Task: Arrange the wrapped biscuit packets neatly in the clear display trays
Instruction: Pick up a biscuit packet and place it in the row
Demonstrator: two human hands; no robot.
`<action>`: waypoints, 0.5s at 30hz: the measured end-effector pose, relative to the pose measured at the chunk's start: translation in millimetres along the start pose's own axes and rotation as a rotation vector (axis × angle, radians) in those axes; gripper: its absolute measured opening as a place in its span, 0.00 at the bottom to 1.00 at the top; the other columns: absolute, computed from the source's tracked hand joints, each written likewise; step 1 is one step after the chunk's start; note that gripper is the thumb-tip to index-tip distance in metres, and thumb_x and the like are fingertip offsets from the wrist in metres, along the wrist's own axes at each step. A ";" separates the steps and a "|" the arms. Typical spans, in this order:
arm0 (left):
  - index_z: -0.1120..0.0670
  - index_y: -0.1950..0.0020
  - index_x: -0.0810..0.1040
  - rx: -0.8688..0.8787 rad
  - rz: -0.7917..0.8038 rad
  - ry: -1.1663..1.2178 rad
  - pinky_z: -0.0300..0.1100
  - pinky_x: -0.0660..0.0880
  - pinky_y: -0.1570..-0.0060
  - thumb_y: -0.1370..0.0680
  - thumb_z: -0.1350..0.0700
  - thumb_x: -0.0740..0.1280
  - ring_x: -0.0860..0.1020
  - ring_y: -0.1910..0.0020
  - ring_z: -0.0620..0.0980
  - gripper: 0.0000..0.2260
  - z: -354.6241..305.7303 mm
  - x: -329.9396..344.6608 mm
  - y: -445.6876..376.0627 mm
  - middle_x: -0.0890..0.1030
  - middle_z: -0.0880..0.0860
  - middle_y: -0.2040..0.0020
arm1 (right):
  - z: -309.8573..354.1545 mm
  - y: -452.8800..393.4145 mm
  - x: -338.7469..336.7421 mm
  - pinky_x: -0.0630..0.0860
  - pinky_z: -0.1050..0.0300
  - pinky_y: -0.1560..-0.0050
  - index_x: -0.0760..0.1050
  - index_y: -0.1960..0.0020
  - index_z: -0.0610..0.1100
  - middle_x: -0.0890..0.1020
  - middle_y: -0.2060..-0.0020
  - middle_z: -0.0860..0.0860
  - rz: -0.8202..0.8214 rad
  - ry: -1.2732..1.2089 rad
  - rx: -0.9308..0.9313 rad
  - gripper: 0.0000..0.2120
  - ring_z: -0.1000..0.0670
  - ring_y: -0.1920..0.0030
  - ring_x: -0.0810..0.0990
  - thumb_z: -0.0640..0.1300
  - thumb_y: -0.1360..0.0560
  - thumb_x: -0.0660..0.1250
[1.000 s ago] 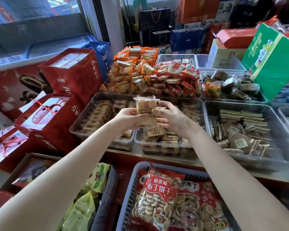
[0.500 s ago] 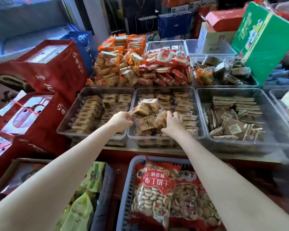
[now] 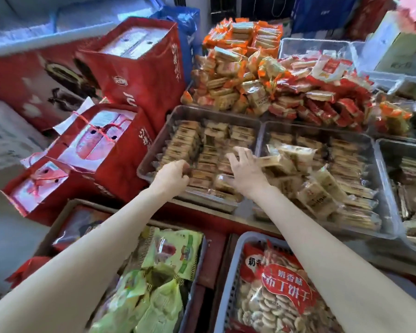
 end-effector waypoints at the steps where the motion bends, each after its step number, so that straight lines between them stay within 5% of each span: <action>1: 0.55 0.34 0.73 0.003 -0.005 -0.023 0.45 0.70 0.40 0.23 0.60 0.61 0.74 0.38 0.56 0.17 12.9 -2.7 -7.8 0.77 0.56 0.38 | 6.1 -13.9 9.7 0.50 0.47 0.27 0.58 0.27 0.42 0.55 0.25 0.42 0.035 -0.009 0.014 0.28 0.43 0.25 0.49 0.50 0.22 0.63; 7: 0.58 0.33 0.70 0.213 0.047 -0.277 0.48 0.67 0.37 0.23 0.59 0.60 0.71 0.36 0.56 0.17 58.4 9.3 -60.2 0.73 0.57 0.35 | 18.6 -95.3 33.8 0.48 0.48 0.25 0.50 0.24 0.39 0.50 0.24 0.40 0.114 -0.091 0.109 0.32 0.41 0.24 0.48 0.46 0.21 0.62; 12: 0.59 0.23 0.44 0.266 0.182 -0.499 0.46 0.50 0.27 0.21 0.65 0.52 0.46 0.23 0.54 0.28 75.8 31.8 -88.1 0.44 0.58 0.22 | 1.3 -159.7 38.4 0.55 0.45 0.26 0.47 0.24 0.35 0.52 0.25 0.38 0.043 0.050 0.198 0.39 0.39 0.25 0.54 0.41 0.25 0.67; 15: 0.60 0.23 0.41 0.243 0.237 -0.485 0.46 0.49 0.26 0.20 0.64 0.50 0.43 0.23 0.54 0.28 80.6 42.3 -96.2 0.42 0.59 0.23 | -10.4 -173.4 52.6 0.58 0.42 0.28 0.47 0.24 0.37 0.56 0.26 0.38 0.025 0.176 0.232 0.38 0.37 0.27 0.56 0.35 0.26 0.65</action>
Point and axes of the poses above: each hand's wrist, its own y-axis away from the middle knuckle, its own x-axis out of the palm, z = x × y, the point moved 7 cm from there along -y, towards the middle knuckle
